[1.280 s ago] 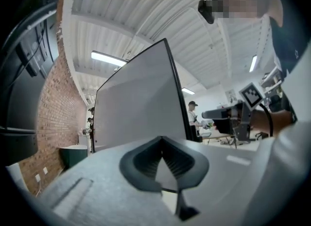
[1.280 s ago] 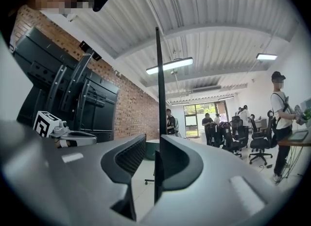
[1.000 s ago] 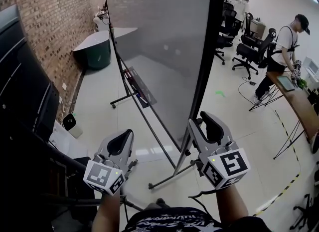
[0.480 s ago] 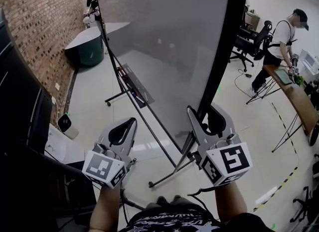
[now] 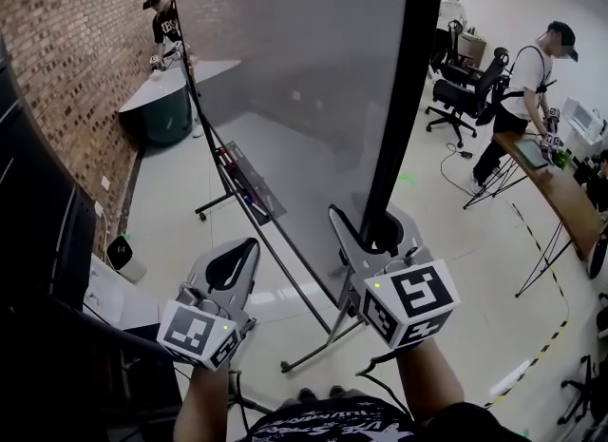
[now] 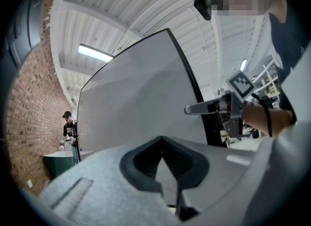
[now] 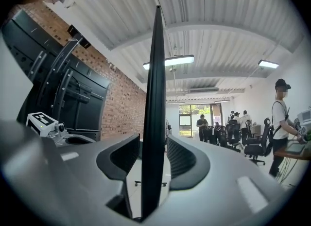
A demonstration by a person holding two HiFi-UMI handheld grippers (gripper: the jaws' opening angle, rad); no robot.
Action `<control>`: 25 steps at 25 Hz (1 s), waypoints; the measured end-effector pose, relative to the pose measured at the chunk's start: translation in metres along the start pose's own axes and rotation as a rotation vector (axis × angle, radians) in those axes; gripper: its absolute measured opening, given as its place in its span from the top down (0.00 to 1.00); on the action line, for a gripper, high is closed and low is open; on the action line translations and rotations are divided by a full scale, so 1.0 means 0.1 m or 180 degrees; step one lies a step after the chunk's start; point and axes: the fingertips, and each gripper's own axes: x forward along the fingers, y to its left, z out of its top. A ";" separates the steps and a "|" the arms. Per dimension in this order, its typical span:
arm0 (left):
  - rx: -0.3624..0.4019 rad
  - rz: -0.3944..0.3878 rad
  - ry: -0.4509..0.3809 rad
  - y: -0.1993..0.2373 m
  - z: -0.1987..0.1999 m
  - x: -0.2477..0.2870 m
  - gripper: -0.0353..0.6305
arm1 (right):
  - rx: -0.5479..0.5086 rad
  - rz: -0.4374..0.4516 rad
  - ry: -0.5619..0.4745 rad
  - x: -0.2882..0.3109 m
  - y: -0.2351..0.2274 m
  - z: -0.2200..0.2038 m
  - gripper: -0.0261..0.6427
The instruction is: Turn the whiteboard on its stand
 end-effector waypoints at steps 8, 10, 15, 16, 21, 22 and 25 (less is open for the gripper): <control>0.0009 0.0028 -0.0049 0.09 0.02 0.01 0.94 | -0.0035 -0.0158 -0.0011 0.02 -0.08 0.01 0.81; 0.0008 0.0027 -0.0042 0.09 0.01 0.01 0.94 | -0.0068 -0.0158 -0.0004 0.03 -0.07 0.01 0.81; 0.0011 0.0028 -0.0044 0.07 0.03 0.01 0.94 | -0.0281 -0.0061 0.0020 0.01 0.02 0.05 0.88; 0.0010 0.0028 -0.0048 0.07 0.03 0.01 0.94 | -0.0278 -0.0045 0.0021 0.01 0.02 0.05 0.88; -0.0002 0.0031 -0.0059 0.09 0.01 0.01 0.94 | -0.0184 -0.0009 0.0040 0.00 -0.01 0.01 0.89; -0.0005 0.0033 -0.0059 0.09 0.01 0.01 0.94 | -0.0176 -0.0002 0.0043 -0.01 -0.02 0.00 0.89; 0.0000 0.0033 -0.0059 0.09 0.02 0.00 0.94 | -0.0152 0.0049 0.0045 -0.01 -0.01 0.02 0.89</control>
